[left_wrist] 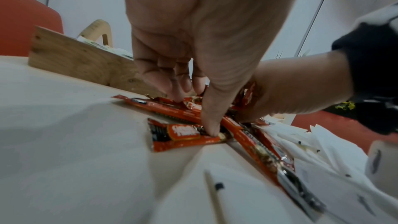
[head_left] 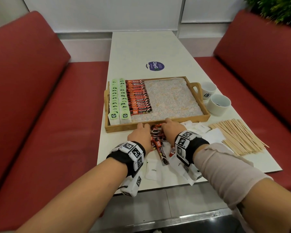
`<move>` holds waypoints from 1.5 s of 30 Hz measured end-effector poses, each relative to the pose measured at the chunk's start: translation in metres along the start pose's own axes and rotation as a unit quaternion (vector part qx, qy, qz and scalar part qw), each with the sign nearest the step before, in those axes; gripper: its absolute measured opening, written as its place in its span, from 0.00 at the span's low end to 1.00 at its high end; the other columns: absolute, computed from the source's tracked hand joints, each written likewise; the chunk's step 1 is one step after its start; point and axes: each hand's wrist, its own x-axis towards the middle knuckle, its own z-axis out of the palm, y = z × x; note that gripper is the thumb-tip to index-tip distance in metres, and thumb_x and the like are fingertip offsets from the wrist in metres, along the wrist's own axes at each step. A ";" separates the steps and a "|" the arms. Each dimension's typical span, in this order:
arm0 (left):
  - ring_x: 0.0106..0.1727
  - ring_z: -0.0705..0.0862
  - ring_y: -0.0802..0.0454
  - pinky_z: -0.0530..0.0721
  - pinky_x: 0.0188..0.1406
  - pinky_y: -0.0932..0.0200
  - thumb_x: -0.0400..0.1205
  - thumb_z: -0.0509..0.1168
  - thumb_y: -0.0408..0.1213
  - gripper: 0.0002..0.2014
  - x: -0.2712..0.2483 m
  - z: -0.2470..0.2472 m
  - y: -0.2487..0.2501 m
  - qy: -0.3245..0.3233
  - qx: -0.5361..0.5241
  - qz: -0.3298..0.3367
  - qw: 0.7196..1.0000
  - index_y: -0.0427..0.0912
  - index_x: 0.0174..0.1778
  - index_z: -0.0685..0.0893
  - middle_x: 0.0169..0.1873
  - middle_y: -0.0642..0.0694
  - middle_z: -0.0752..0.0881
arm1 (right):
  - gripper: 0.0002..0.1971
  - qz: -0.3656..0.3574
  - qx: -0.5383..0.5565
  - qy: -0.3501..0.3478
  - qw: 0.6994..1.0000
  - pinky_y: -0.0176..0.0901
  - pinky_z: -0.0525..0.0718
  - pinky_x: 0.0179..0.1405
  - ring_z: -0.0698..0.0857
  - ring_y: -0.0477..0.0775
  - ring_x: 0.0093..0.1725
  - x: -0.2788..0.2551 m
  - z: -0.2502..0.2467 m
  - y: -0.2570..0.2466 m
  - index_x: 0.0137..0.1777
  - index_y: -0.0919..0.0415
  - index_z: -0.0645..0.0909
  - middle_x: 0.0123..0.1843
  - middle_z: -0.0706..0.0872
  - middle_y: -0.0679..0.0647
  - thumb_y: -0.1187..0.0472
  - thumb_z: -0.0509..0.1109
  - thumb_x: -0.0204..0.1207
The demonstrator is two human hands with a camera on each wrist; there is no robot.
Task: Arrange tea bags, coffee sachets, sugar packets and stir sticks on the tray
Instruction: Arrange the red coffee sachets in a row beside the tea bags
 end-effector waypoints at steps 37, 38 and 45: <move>0.42 0.82 0.53 0.83 0.48 0.58 0.79 0.62 0.21 0.14 -0.002 -0.032 -0.005 -0.061 -0.442 0.114 0.887 0.44 0.53 0.76 0.41 0.47 0.83 | 0.23 -0.004 0.441 0.074 0.894 0.30 0.73 0.34 0.81 0.44 0.42 -0.021 -0.034 -0.011 0.57 0.56 0.75 0.44 0.82 0.45 0.51 0.80 0.68; 0.38 0.82 0.55 0.83 0.44 0.61 0.80 0.62 0.23 0.10 -0.002 -0.030 -0.007 -0.063 -0.435 0.102 0.892 0.44 0.49 0.76 0.38 0.48 0.82 | 0.22 0.014 0.422 0.067 0.904 0.32 0.73 0.32 0.80 0.43 0.39 -0.021 -0.031 -0.009 0.54 0.56 0.75 0.42 0.81 0.45 0.48 0.79 0.67; 0.27 0.80 0.54 0.81 0.36 0.56 0.82 0.66 0.35 0.05 0.008 -0.018 -0.021 -0.061 -0.436 0.014 0.898 0.43 0.43 0.76 0.31 0.48 0.81 | 0.21 0.065 0.158 -0.123 0.978 0.38 0.77 0.33 0.80 0.51 0.38 -0.026 -0.010 -0.010 0.33 0.57 0.75 0.34 0.81 0.51 0.41 0.76 0.68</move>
